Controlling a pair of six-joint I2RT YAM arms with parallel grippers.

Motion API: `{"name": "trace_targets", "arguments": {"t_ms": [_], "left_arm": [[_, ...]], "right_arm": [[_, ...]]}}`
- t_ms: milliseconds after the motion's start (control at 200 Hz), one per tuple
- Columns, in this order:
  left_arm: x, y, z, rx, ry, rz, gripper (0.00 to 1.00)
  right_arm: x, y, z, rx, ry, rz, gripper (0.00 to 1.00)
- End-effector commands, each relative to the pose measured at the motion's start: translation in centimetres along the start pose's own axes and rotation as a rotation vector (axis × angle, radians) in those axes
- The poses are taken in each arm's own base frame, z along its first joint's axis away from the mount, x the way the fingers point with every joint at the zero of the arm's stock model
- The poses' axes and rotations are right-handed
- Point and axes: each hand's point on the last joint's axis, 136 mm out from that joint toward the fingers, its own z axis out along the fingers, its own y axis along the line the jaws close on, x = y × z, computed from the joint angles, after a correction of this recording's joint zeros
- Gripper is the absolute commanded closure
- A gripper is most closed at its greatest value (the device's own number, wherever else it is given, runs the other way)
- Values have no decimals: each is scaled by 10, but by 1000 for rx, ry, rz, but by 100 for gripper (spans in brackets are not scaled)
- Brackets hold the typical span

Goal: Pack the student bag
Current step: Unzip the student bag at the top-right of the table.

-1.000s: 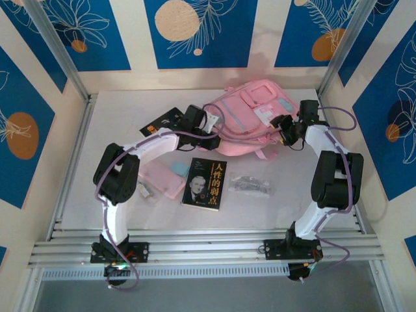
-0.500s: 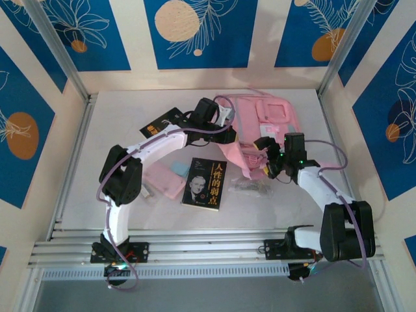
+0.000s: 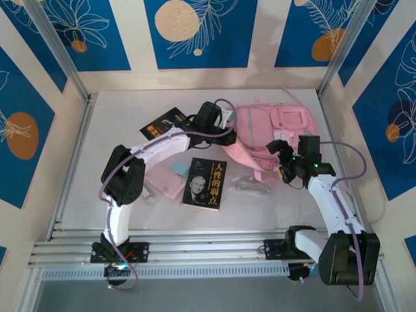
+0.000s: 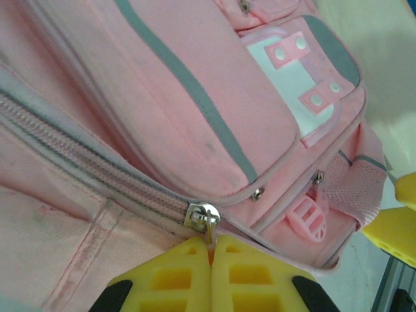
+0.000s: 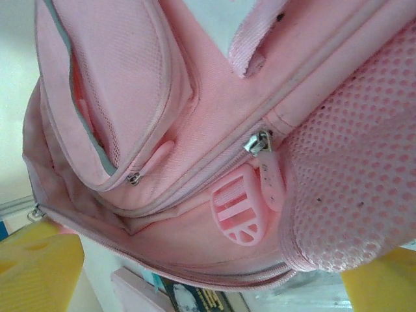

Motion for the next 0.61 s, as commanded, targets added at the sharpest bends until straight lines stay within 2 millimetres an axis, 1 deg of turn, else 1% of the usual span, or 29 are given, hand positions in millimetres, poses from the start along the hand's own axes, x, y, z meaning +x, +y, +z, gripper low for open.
{"name": "trace_targets", "arguments": {"t_ms": [0, 65, 135, 250, 270, 310, 370, 445, 525, 600], "left_arm": [[-17, 0, -11, 12, -80, 37, 100], [-9, 0, -17, 14, -72, 38, 100], [3, -2, -22, 34, -53, 27, 100], [25, -8, -25, 96, -27, -34, 100], [28, -8, -26, 105, -25, -47, 100], [34, -12, -26, 127, -18, -67, 100], [42, -18, -24, 159, -9, -93, 100], [47, -30, -23, 199, 1, -102, 100], [46, -44, -21, 243, 3, -105, 100], [41, -57, -19, 281, 1, -101, 100]], "right_arm": [[-6, -29, 16, 47, 1, 22, 1], [-22, -31, 25, 39, -25, 35, 1], [-41, -22, 36, 24, -49, 19, 1], [-67, 8, 51, 3, -45, -47, 1], [-70, 12, 53, 1, -41, -54, 1], [-79, 28, 58, -13, -42, -85, 2], [-90, 42, 66, -12, -43, -112, 2], [-101, 62, 78, -29, -32, -147, 2], [-106, 80, 88, -46, 4, -170, 2], [-106, 87, 93, -25, 51, -180, 3]]}}
